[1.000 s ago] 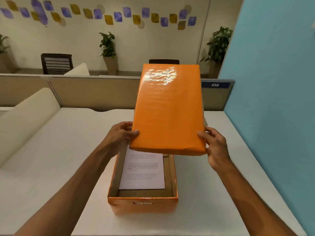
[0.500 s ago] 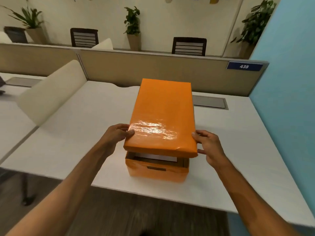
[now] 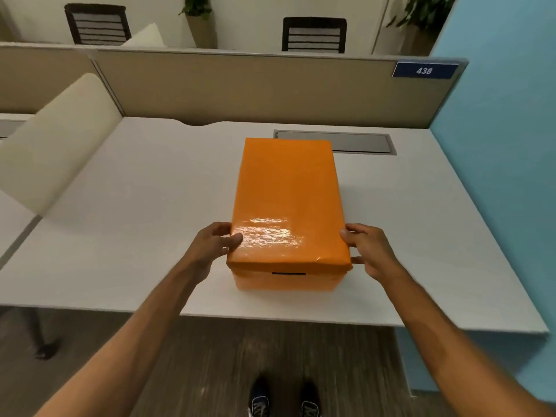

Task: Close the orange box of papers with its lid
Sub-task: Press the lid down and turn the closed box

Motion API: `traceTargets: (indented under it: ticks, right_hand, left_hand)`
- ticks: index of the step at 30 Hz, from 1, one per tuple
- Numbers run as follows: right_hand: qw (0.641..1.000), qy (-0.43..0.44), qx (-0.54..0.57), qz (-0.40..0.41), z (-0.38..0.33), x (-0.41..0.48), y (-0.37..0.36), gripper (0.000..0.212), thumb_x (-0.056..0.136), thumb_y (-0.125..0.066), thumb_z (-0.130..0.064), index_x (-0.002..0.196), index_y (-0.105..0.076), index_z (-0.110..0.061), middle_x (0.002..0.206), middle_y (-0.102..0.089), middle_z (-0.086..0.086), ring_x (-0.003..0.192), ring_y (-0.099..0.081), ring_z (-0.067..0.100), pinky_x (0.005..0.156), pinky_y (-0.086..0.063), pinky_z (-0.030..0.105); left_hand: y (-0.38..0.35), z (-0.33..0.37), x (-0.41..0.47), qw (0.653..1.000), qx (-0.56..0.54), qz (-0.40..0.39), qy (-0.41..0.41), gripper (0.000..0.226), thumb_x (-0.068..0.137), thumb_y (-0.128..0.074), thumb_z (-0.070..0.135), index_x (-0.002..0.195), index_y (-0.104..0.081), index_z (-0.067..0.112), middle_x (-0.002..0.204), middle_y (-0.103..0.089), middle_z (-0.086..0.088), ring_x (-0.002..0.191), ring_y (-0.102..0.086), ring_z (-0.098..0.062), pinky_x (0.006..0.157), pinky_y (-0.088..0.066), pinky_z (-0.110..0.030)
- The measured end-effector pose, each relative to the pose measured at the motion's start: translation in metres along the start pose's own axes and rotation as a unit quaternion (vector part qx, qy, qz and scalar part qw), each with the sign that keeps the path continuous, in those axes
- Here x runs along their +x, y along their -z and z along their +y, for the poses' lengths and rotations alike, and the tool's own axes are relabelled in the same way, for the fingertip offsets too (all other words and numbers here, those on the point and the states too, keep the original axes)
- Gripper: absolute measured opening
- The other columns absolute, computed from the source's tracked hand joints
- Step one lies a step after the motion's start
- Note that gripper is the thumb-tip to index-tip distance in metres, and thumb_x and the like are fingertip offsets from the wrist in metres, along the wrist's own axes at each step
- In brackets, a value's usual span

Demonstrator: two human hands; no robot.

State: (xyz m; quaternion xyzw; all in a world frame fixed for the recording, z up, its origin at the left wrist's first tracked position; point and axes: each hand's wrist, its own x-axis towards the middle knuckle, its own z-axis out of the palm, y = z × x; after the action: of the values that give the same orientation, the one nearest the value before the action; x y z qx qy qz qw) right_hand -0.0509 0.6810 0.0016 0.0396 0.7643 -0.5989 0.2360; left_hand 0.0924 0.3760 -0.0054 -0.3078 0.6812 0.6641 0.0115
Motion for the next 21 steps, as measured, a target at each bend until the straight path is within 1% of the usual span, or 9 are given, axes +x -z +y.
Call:
traceTargets:
  ticks: [2, 4, 8, 11, 14, 15, 17, 19, 21]
  right_hand:
    - [1.000, -0.003, -0.005, 0.005, 0.002, 0.002, -0.001, 0.037, 0.093, -0.065, -0.021, 0.129, -0.061, -0.014, 0.119, -0.065, 0.005, 0.108, -0.061, 0.029, 0.073, -0.054, 0.045]
    - [1.000, -0.010, -0.011, 0.008, 0.004, 0.003, -0.002, 0.036, 0.094, -0.063, -0.020, 0.130, -0.061, -0.013, 0.119, -0.064, 0.005, 0.109, -0.061, 0.029, 0.076, -0.053, 0.046]
    - [0.999, -0.013, -0.030, 0.023, 0.008, 0.005, -0.008, 0.035, 0.096, -0.061, -0.019, 0.130, -0.061, -0.013, 0.118, -0.063, 0.004, 0.107, -0.060, 0.027, 0.074, -0.052, 0.044]
    - [0.998, -0.013, -0.040, 0.037, 0.009, 0.007, -0.011, 0.035, 0.096, -0.060, -0.020, 0.130, -0.060, -0.013, 0.116, -0.061, 0.002, 0.107, -0.058, 0.026, 0.076, -0.051, 0.045]
    - [0.998, -0.017, -0.034, 0.042, 0.010, 0.011, -0.012, 0.029, 0.096, -0.059, -0.019, 0.125, -0.060, -0.016, 0.119, -0.062, 0.005, 0.106, -0.059, 0.028, 0.076, -0.051, 0.045]
    - [0.998, -0.016, -0.031, 0.043, 0.010, 0.013, -0.013, 0.032, 0.095, -0.059, -0.018, 0.127, -0.058, -0.016, 0.122, -0.062, 0.006, 0.106, -0.060, 0.028, 0.076, -0.051, 0.044]
    - [0.998, -0.007, -0.028, 0.051, 0.009, 0.019, -0.014, 0.045, 0.093, -0.061, -0.018, 0.136, -0.051, -0.017, 0.128, -0.058, 0.008, 0.109, -0.058, 0.029, 0.079, -0.053, 0.044]
    - [0.998, 0.014, -0.036, 0.054, 0.004, 0.029, -0.016, 0.052, 0.092, -0.062, -0.021, 0.141, -0.047, -0.020, 0.130, -0.057, 0.008, 0.113, -0.057, 0.030, 0.082, -0.053, 0.044]
    - [0.997, 0.040, -0.051, 0.050, -0.004, 0.042, -0.019, 0.056, 0.092, -0.063, -0.029, 0.144, -0.043, -0.024, 0.130, -0.057, 0.006, 0.112, -0.058, 0.029, 0.080, -0.052, 0.040]
  left_hand:
    - [-0.001, -0.002, 0.001, 1.000, -0.001, 0.001, 0.000, 0.042, 0.087, -0.070, 0.026, 0.125, -0.055, 0.020, 0.121, -0.064, 0.000, 0.109, -0.062, -0.025, 0.084, -0.052, -0.039]
    - [-0.002, -0.003, 0.004, 1.000, 0.001, 0.002, 0.001, 0.045, 0.085, -0.072, 0.028, 0.126, -0.053, 0.020, 0.123, -0.062, -0.001, 0.109, -0.061, -0.026, 0.086, -0.052, -0.041]
    - [-0.001, -0.010, 0.005, 1.000, -0.007, -0.003, 0.005, 0.052, 0.083, -0.073, 0.031, 0.129, -0.049, 0.022, 0.126, -0.058, -0.001, 0.110, -0.060, -0.026, 0.087, -0.052, -0.043]
    - [0.000, -0.013, 0.008, 1.000, -0.010, -0.014, 0.006, 0.056, 0.082, -0.074, 0.032, 0.130, -0.046, 0.022, 0.129, -0.056, -0.002, 0.112, -0.059, -0.027, 0.093, -0.051, -0.047]
    - [0.001, -0.012, 0.016, 0.999, -0.035, -0.033, 0.020, 0.060, 0.083, -0.074, 0.025, 0.134, -0.041, 0.023, 0.133, -0.053, -0.003, 0.116, -0.056, -0.028, 0.095, -0.049, -0.046]
    - [0.001, -0.011, 0.019, 0.998, -0.051, -0.040, 0.028, 0.063, 0.084, -0.073, 0.020, 0.136, -0.039, 0.023, 0.135, -0.053, -0.004, 0.117, -0.055, -0.029, 0.095, -0.048, -0.045]
    - [-0.001, -0.007, 0.027, 0.996, -0.072, -0.045, 0.038, 0.068, 0.084, -0.071, 0.013, 0.141, -0.035, 0.023, 0.138, -0.052, -0.006, 0.116, -0.055, -0.028, 0.093, -0.047, -0.044]
    - [-0.002, 0.002, 0.037, 0.996, -0.072, -0.044, 0.029, 0.070, 0.085, -0.070, 0.019, 0.143, -0.032, 0.025, 0.141, -0.050, -0.006, 0.115, -0.055, -0.027, 0.090, -0.047, -0.043]
    - [-0.004, 0.013, 0.050, 0.998, -0.053, -0.039, 0.009, 0.074, 0.086, -0.070, 0.028, 0.146, -0.028, 0.028, 0.145, -0.047, -0.005, 0.116, -0.052, -0.026, 0.089, -0.045, -0.043]
